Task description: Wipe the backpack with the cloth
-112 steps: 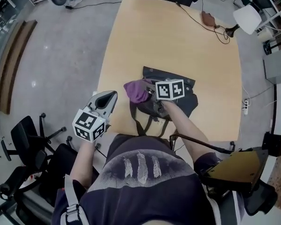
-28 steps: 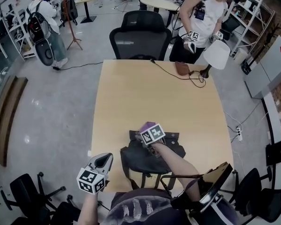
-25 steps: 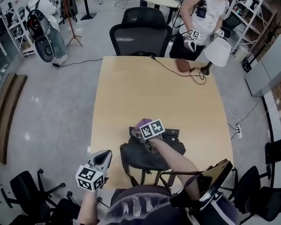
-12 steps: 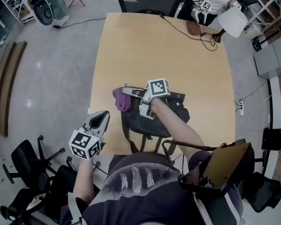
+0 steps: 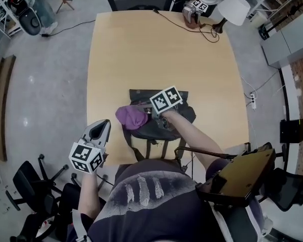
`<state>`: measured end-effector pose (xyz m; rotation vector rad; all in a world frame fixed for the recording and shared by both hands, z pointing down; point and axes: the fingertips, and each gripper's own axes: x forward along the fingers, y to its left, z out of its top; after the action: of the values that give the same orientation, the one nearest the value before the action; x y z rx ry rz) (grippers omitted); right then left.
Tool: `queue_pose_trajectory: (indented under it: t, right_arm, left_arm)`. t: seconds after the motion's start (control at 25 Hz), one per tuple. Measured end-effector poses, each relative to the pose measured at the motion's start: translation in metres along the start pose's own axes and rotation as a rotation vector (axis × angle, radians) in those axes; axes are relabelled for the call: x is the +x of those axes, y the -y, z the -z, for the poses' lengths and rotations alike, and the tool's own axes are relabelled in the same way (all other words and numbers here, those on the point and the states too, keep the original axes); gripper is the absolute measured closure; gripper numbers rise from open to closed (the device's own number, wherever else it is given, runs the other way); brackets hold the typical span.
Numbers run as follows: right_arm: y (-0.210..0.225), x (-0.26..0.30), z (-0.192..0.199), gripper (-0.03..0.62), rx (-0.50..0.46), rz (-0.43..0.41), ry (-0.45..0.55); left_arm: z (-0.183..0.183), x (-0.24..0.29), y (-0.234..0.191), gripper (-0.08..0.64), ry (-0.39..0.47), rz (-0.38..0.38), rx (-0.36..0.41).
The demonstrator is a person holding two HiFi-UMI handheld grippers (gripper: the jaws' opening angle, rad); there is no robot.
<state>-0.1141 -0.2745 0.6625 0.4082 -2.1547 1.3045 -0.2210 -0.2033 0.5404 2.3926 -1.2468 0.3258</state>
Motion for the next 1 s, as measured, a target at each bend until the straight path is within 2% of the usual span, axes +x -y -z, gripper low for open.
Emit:
queue_pose_trajectory:
  t: [0.12, 0.2, 0.32, 0.6, 0.84, 1.0]
  right_arm:
    - [0.034, -0.011, 0.015, 0.540, -0.168, 0.197, -0.089]
    - [0.046, -0.020, 0.020, 0.540, -0.244, 0.262, -0.117]
    - [0.063, -0.041, 0.025, 0.540, -0.289, 0.328, -0.136]
    - [0.111, -0.097, 0.037, 0.541, -0.328, 0.468, -0.159]
    - [0.144, -0.132, 0.042, 0.540, -0.260, 0.531, -0.121]
    - [0.164, -0.166, 0.047, 0.540, -0.259, 0.620, -0.116]
  left_arm:
    - [0.003, 0.004, 0.006, 0.552, -0.015, 0.022, 0.010]
    - [0.003, 0.006, 0.011, 0.552, -0.023, 0.030, 0.021]
    - [-0.002, 0.013, 0.020, 0.552, -0.032, 0.047, 0.036]
    - [-0.009, 0.022, 0.030, 0.552, -0.047, 0.070, 0.065]
    - [-0.006, 0.027, 0.037, 0.552, -0.065, 0.083, 0.080]
    - [-0.007, 0.028, 0.040, 0.552, -0.067, 0.084, 0.087]
